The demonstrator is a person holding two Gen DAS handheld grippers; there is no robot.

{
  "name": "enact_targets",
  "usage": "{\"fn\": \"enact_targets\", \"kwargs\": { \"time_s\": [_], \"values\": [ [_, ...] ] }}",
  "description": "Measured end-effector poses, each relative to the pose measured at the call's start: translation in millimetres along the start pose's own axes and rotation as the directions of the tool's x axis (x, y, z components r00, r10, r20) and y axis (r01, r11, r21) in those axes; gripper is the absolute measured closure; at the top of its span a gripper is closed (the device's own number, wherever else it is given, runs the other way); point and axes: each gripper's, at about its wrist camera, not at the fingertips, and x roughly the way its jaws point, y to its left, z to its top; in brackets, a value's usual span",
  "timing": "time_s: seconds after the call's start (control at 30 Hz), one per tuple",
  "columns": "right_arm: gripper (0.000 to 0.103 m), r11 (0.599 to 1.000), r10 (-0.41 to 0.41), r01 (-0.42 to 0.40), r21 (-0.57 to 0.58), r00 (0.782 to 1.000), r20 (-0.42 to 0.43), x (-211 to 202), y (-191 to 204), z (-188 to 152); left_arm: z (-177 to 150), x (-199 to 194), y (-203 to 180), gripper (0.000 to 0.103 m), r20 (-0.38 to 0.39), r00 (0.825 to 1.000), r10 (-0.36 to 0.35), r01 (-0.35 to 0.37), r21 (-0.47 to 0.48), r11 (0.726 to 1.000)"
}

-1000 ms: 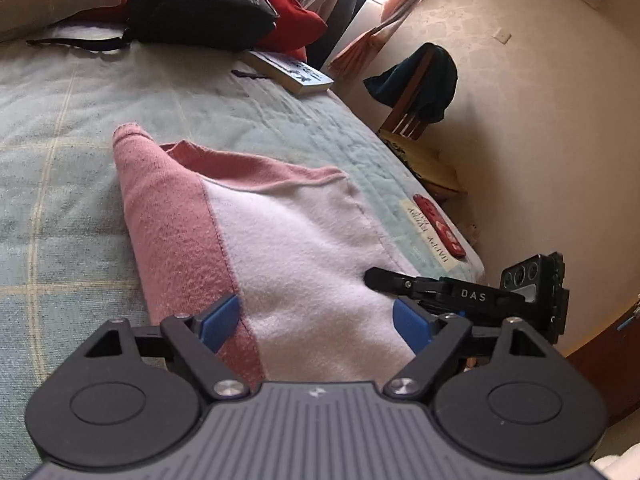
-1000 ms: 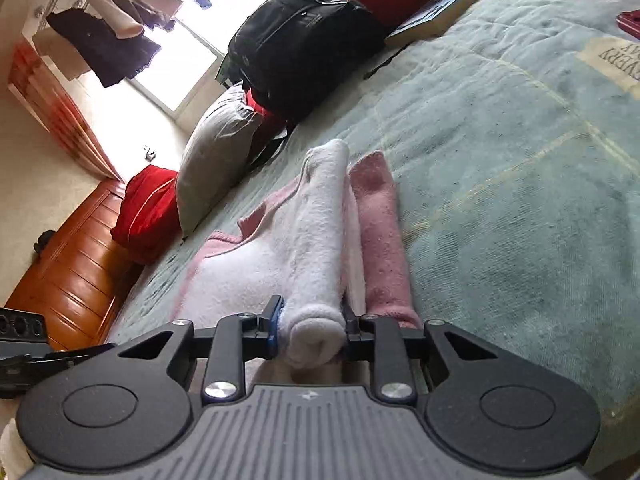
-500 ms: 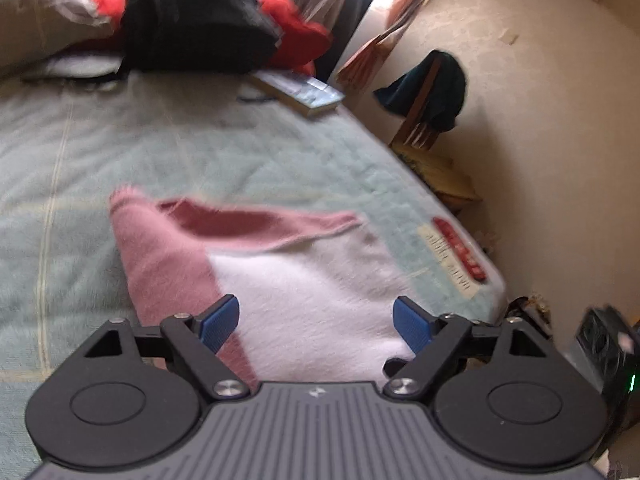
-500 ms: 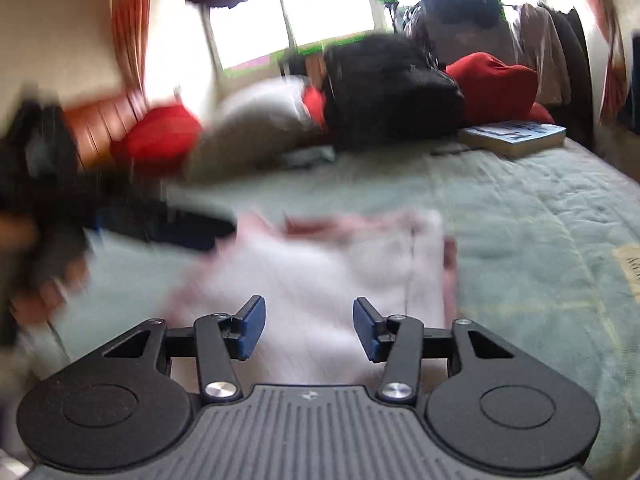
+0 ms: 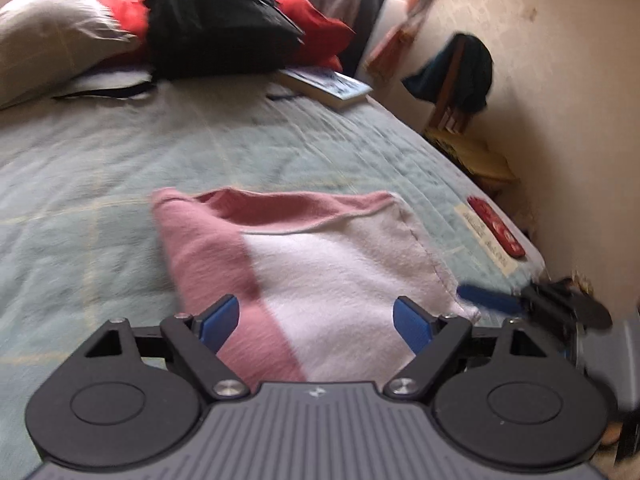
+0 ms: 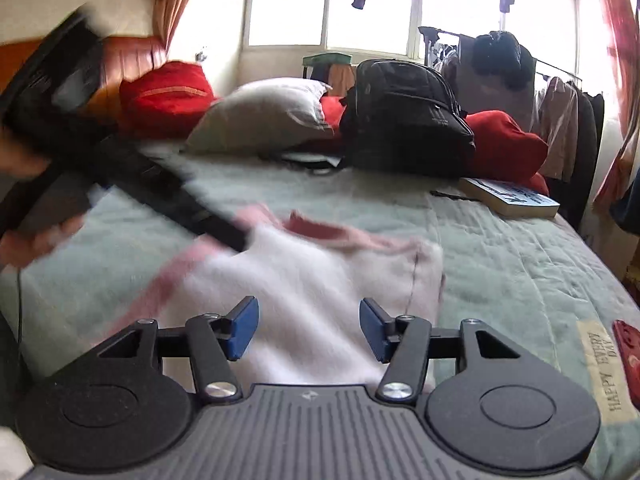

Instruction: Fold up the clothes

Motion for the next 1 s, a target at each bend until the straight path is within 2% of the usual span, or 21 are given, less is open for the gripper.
{"fn": "enact_targets", "kwargs": {
  "time_s": [0.03,0.1,0.17,0.27,0.4,0.47,0.57,0.67,0.73,0.8,0.9,1.0],
  "values": [
    [0.037,1.0,0.001,-0.001,0.022,1.0,0.004,5,-6,9,-2,-8,5,0.017,0.011,1.0,0.015,-0.015,-0.015,1.0],
    [0.023,0.999,0.002,-0.002,0.049,1.0,0.011,15,-14,26,-6,-20,15,0.017,0.03,0.999,0.045,-0.044,-0.048,0.998],
    [0.016,0.999,0.0,0.0,0.053,1.0,0.005,35,-19,41,-9,-27,26,0.017,0.039,0.998,0.058,-0.054,-0.085,0.995],
    [0.016,0.995,0.005,0.002,0.099,0.998,-0.065,77,-30,49,-12,-31,35,0.017,0.038,0.997,0.069,-0.064,-0.106,0.992],
    [0.02,0.991,-0.029,0.052,0.121,0.982,-0.186,121,-49,29,-17,-29,42,0.015,0.018,0.993,0.113,-0.111,-0.09,0.99],
    [0.02,0.991,-0.019,0.042,0.124,0.984,-0.177,119,-52,23,-19,-26,46,0.015,0.009,0.99,0.143,-0.142,-0.082,0.986],
    [0.02,0.994,-0.023,0.042,0.101,0.983,-0.181,110,-45,37,-19,-23,52,0.015,0.004,0.988,0.157,-0.157,-0.074,0.985],
    [0.019,0.993,0.063,-0.047,0.106,0.985,-0.16,107,-35,57,-19,-22,58,0.015,0.014,0.988,0.151,-0.149,-0.078,0.986],
    [0.019,0.984,0.143,-0.121,0.134,0.975,-0.169,115,-31,72,-19,-24,62,0.015,0.022,0.988,0.155,-0.153,-0.08,0.985],
    [0.019,0.966,0.225,-0.194,0.174,0.957,-0.185,129,-28,83,-20,-27,68,0.015,0.031,0.986,0.166,-0.163,-0.086,0.983],
    [0.024,0.926,0.35,-0.29,0.243,0.901,-0.257,165,-23,92,-20,-34,80,0.014,0.043,0.983,0.176,-0.171,-0.107,0.979],
    [0.026,0.948,0.296,-0.233,0.219,0.898,-0.325,195,-22,90,-21,-36,94,0.014,0.048,0.982,0.181,-0.174,-0.136,0.975]
  ]
}}
